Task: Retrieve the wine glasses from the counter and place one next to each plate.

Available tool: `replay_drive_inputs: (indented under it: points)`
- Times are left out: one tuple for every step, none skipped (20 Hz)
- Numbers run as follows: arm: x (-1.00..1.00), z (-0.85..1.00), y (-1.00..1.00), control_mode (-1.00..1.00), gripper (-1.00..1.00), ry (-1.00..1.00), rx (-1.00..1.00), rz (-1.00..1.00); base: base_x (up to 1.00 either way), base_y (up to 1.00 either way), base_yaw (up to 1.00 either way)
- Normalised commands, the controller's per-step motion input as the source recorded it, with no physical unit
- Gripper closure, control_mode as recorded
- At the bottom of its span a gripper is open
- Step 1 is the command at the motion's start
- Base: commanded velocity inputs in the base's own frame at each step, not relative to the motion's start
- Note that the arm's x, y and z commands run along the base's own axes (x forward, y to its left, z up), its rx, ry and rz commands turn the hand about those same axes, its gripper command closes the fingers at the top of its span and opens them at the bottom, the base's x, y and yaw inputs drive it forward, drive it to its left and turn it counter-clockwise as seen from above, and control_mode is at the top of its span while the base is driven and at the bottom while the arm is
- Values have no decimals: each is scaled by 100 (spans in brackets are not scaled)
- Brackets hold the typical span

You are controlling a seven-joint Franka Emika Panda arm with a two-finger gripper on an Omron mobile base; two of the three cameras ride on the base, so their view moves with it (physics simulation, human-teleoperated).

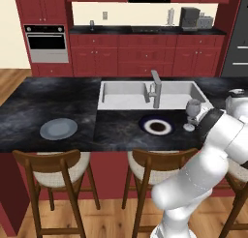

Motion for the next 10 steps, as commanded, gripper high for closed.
replay_drive_inputs:
  points:
    - [49,-18,-35,-100,100,0,0,5,0,0,0]
    - [51,-18,-31,-100,100,0,0,4,0,0,0]
    - [48,-21,-21,-100,100,-1,0,3,0,0,0]
    - [55,-22,-8,-100,100,0,0,0,0,0,0]
    - [61,-22,-13,-100,100,0,0,0,0,0,0]
    - [54,-19,-16,-100,100,0,0,0,0,0,0]
    - [55,-20,-21,-100,100,0,0,0,0,0,0]
    - [52,-21,-24,-100,100,0,0,0,0,0,0]
    - [44,-16,-31,-100,100,0,0,0,0,0,0]
    - [40,-15,-35,-100,100,0,0,0,0,0,0]
